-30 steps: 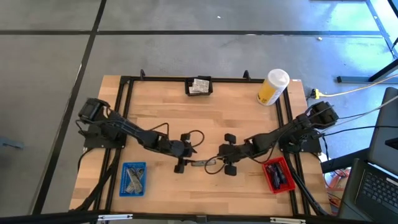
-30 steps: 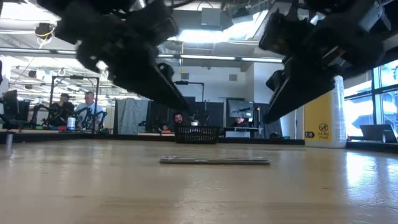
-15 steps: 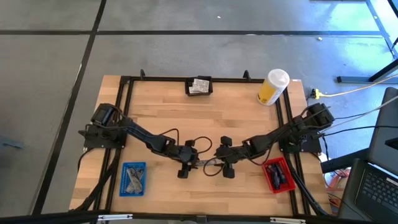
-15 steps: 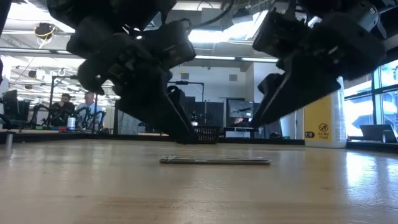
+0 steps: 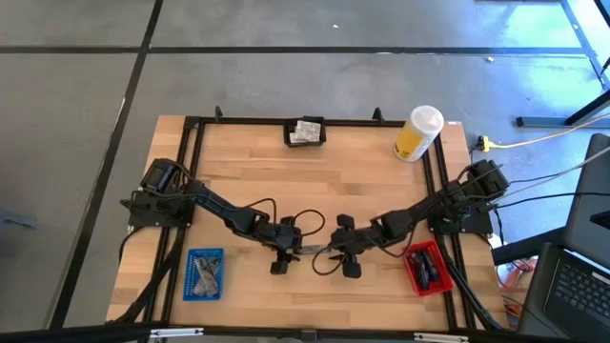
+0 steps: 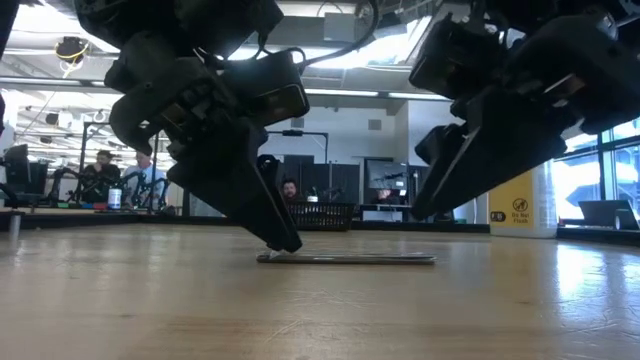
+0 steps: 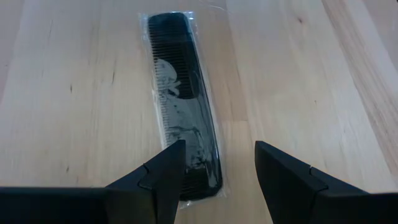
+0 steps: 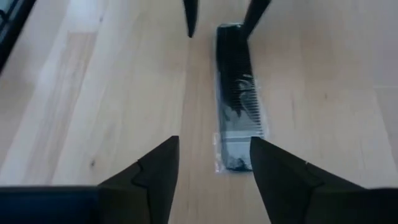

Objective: Pick & Place Travel size toiletries
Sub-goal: Put the black comb into the blue bin

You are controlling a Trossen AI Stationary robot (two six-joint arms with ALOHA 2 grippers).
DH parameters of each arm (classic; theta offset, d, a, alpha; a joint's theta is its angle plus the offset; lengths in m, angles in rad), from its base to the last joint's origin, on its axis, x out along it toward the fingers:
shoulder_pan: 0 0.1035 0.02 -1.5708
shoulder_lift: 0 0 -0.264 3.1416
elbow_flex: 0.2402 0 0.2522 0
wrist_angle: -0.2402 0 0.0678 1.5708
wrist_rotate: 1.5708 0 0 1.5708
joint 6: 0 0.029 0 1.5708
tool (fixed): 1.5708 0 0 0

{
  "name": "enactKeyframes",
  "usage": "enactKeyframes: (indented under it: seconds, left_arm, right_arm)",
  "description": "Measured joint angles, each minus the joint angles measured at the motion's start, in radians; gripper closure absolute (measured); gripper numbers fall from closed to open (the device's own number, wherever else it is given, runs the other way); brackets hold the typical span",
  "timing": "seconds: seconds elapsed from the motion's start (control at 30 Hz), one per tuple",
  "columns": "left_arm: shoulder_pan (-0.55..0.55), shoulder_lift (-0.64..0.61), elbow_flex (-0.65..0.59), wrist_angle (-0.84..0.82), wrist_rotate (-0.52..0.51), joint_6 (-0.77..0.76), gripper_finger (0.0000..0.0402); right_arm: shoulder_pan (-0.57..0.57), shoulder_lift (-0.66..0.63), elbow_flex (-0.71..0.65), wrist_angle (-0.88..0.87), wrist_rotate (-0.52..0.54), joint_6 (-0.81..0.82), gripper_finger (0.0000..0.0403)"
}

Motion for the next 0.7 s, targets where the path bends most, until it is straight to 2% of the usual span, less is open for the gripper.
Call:
enactKeyframes:
  seconds: [0.2,0.43,0.7]
  left_arm:
    - [0.0,0.0,0.0,0.0,0.0,-0.002,0.0213]
    - [0.0,0.0,0.0,-0.002,0.002,-0.002,0.0216]
    - [0.0,0.0,0.0,-0.01,0.004,-0.002,0.0217]
  right_arm:
    - [0.006,0.001,0.0,0.001,0.028,0.0,0.0223]
    - [-0.002,0.074,-0.001,0.026,0.032,0.003,0.0244]
    - [-0.013,0.065,0.0,0.048,0.03,0.002,0.0327]
